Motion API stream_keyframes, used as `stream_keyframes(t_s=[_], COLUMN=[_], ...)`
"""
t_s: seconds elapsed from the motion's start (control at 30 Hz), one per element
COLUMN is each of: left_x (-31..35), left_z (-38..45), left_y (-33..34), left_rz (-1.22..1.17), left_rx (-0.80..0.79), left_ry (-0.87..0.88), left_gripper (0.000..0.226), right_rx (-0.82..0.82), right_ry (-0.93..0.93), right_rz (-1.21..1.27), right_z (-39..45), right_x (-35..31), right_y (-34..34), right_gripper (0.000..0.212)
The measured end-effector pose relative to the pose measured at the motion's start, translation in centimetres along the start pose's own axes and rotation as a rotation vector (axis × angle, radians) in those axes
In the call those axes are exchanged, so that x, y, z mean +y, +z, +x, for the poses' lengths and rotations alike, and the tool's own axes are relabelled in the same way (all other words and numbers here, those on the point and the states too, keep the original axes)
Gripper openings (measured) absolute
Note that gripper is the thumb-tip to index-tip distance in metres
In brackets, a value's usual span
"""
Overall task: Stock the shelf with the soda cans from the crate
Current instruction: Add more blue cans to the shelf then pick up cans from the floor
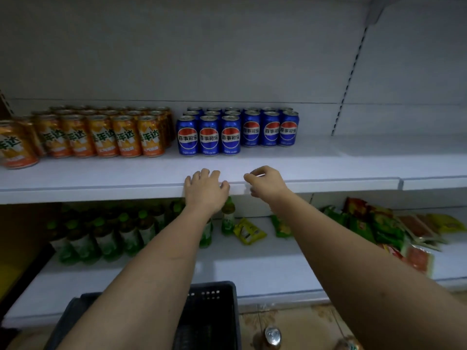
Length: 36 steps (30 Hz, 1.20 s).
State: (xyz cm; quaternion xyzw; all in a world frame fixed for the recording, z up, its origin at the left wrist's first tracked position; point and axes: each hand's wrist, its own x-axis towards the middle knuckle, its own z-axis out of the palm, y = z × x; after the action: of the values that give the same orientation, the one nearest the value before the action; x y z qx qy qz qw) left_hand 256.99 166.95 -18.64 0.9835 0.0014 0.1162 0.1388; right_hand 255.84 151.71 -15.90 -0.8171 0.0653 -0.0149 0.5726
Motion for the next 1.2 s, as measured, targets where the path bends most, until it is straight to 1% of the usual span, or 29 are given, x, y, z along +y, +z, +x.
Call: stream_keyframes(t_s=[0.1,0.2,0.27,0.33,0.43,0.5,0.7,0.83,0.93,1.0,1.13,1.2], left_x=[0.5,0.0,-0.3,-0.1,1.2,2.2,5.1,6.4,7.2,7.5,7.1,6.6], left_z=[-3.5,-6.9,-9.3,-11.6,-14.6,-16.2,-20.6,-23.3,-25.0,-25.9,-27.2,-27.7], left_y=[-1.1,-0.5,0.7,2.1,4.7,7.0,14.1,19.1,23.1,26.2,33.5,36.5], left_rz=[-0.165,-0.317,-0.435,-0.528,-0.599,-0.632,-0.675,-0.698,-0.696,-0.653,-0.589,-0.623], left_rx=[0.006,-0.027,-0.098,-0.161,-0.234,-0.275,-0.47,-0.591,-0.661,-0.718,-0.802,-0.863], left_ry=[0.041,-0.011,-0.076,-0.123,-0.174,-0.201,-0.259,-0.34,-0.372,-0.395,-0.53,-0.575], left_gripper=[0.042,0.034,0.033,0.032,0.031,0.029,0.029,0.025,0.022,0.025,0.026,0.031], right_rx=[-0.043,-0.141,-0.174,-0.167,-0.154,-0.153,-0.147,-0.152,-0.169,-0.206,-0.255,-0.277], right_ry=[-0.047,-0.069,-0.057,-0.057,-0.027,0.02,0.185,0.308,0.384,0.414,0.444,0.458], right_rz=[-0.237,-0.487,-0.549,-0.562,-0.545,-0.521,-0.437,-0.416,-0.456,-0.545,-0.619,-0.66], right_z=[-3.8,-7.6,-9.6,-11.2,-13.1,-14.0,-16.0,-17.0,-17.6,-18.1,-17.7,-16.7], right_x=[1.7,3.7,5.3,7.0,9.9,12.4,21.1,26.9,31.4,34.6,42.0,44.8], right_y=[-1.4,-2.4,-3.0,-3.3,-3.5,-3.6,-4.1,-4.3,-3.6,-2.7,-0.5,0.1], right_gripper=[0.026,0.033,0.036,0.037,0.034,0.031,0.03,0.03,0.043,0.054,0.063,0.071])
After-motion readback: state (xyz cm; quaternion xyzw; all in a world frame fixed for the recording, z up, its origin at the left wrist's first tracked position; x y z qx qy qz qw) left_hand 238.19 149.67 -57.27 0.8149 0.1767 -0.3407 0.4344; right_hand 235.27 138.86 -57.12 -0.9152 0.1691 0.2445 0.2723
